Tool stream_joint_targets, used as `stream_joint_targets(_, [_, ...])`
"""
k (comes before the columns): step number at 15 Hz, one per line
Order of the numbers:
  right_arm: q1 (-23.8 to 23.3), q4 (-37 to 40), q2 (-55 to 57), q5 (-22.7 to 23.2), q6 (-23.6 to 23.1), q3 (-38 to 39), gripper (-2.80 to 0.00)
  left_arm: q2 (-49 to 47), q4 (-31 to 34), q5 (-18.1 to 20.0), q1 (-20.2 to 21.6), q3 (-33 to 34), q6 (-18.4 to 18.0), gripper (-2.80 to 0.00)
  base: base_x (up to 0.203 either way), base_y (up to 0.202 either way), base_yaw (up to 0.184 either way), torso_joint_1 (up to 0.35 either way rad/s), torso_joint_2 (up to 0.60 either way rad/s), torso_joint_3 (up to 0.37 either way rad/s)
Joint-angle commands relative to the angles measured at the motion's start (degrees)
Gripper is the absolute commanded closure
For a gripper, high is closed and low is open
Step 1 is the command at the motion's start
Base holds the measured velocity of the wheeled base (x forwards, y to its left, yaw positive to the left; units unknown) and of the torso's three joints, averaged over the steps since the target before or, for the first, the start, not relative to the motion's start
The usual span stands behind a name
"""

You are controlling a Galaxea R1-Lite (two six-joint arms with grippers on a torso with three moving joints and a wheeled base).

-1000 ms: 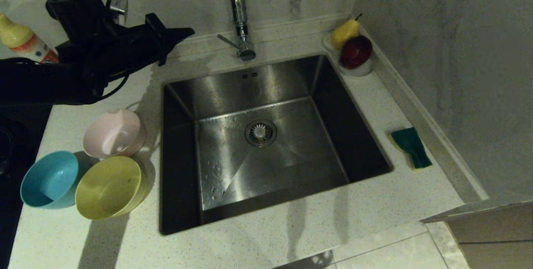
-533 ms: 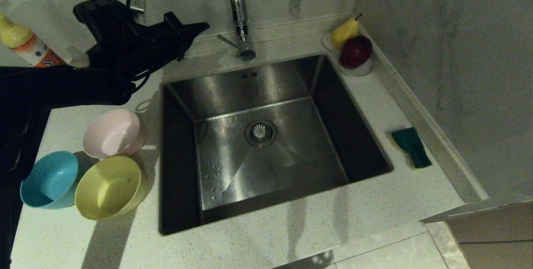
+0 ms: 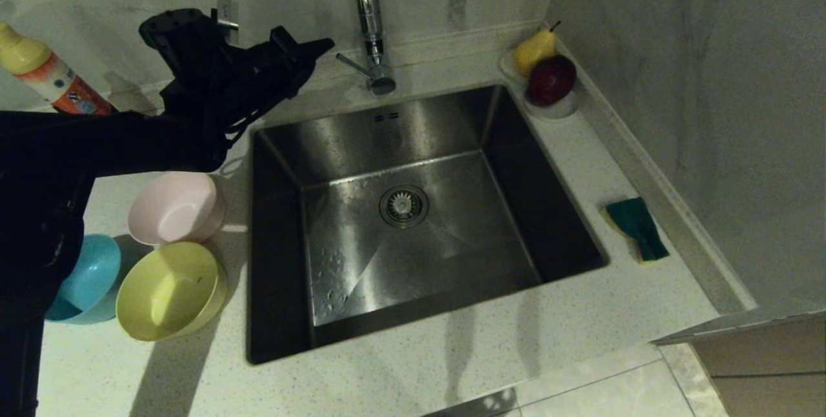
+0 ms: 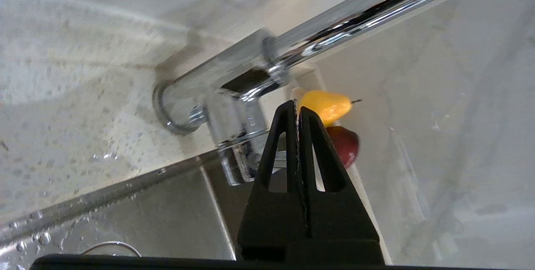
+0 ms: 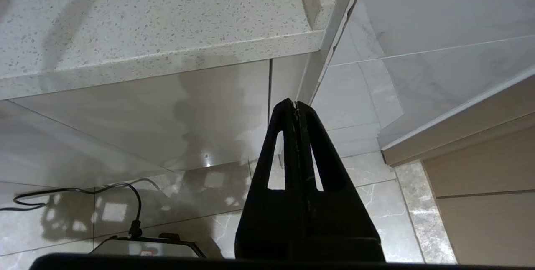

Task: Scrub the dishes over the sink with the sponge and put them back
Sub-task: Turn on the faucet

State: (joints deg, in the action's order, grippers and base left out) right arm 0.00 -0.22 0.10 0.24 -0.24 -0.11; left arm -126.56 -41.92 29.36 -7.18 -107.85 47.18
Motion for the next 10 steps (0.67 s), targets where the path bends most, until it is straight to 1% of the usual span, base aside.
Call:
stream_joint_targets(1, [0.0,-0.04,-0.01,0.02,-0.02,-0.07,0.0,-0.53,-0.18,0.08,-0.2,0.01,0.28,0.0,0.0,0.0,0.0,0.0,0.0,0.0])
stream_joint_targets(6, [0.0,-0.04,-0.01,0.02,-0.02,-0.05,0.0,-0.55,-0.18,0.33,-1.49,0.01,0.28,0.0,0.0,0.0,0.0,0.0,0.0,0.0])
stream_joint_targets(10, [0.0,-0.04,-0.01,0.03,-0.02,-0.06,0.0,-0.62,-0.26,0.26,-1.61,0.01,0.2,0.0,0.0,0.0,0.0,0.0,0.0,0.0])
